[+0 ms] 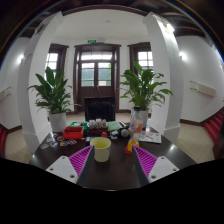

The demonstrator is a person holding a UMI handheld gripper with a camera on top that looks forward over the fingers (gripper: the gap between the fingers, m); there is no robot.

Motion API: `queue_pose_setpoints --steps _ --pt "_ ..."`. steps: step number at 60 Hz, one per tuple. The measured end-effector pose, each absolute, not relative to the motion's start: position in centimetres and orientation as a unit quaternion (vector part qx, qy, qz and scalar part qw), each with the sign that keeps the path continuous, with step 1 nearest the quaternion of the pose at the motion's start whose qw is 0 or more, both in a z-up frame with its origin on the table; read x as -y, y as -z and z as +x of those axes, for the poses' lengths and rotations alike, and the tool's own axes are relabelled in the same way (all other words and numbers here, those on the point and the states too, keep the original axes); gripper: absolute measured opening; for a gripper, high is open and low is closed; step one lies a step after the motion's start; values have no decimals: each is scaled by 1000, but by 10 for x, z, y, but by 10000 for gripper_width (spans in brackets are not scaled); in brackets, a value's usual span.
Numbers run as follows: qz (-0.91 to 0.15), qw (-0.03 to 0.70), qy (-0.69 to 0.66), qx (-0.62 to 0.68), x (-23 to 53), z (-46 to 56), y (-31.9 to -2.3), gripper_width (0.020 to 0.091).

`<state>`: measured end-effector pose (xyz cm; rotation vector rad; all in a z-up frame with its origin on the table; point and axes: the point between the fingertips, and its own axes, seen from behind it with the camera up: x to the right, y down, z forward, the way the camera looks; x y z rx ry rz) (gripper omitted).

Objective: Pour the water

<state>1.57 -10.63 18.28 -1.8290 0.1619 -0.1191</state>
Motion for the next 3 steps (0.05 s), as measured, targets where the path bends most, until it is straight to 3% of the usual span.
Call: queue_pose_setpoints --steps 3 --pt "-793 603 54 -67 108 15 -180 746"
